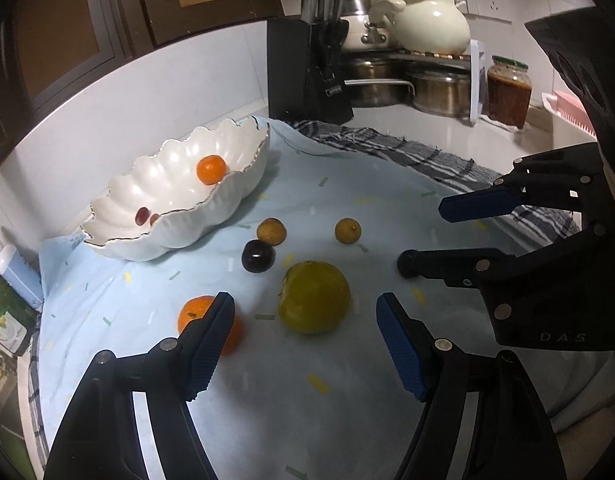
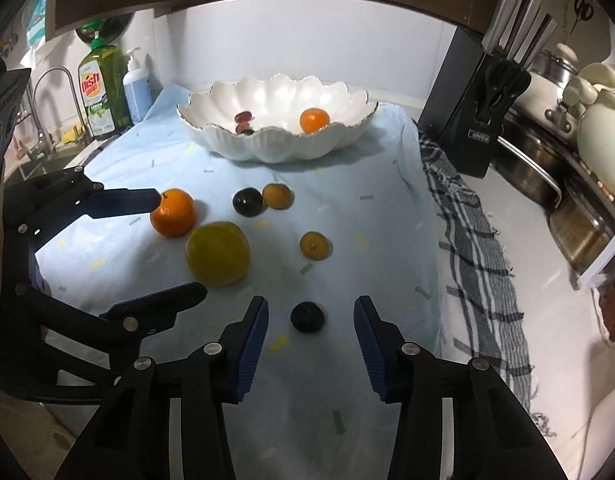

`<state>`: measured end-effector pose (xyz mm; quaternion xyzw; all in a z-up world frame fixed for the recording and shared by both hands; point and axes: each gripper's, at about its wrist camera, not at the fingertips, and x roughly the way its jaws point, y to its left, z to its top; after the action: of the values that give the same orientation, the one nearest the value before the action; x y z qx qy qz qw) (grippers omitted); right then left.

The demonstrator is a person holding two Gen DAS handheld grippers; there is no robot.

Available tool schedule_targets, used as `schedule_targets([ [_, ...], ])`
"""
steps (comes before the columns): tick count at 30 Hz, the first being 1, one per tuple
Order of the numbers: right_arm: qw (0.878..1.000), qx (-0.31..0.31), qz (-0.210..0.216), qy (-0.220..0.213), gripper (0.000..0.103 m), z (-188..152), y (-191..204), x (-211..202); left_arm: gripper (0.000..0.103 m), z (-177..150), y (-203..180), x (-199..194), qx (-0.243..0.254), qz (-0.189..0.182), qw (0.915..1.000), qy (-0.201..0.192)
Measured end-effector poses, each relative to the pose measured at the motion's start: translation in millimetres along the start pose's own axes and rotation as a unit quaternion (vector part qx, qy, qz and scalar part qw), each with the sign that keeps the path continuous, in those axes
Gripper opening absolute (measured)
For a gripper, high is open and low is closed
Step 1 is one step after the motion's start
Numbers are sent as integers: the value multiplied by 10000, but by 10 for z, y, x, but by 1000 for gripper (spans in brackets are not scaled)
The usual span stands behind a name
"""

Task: Organize fruits
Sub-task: 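Grasp the large yellow-green pomelo with the left tool while the right tool grasps a dark plum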

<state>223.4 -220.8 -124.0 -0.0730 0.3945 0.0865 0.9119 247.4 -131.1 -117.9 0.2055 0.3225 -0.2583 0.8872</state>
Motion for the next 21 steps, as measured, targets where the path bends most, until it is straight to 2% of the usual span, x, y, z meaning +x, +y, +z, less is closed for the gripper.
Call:
schedule_targets([
  [21, 9992, 15, 236, 336, 30, -55, -38, 311, 65, 33, -9, 331, -21, -283, 9992, 288],
])
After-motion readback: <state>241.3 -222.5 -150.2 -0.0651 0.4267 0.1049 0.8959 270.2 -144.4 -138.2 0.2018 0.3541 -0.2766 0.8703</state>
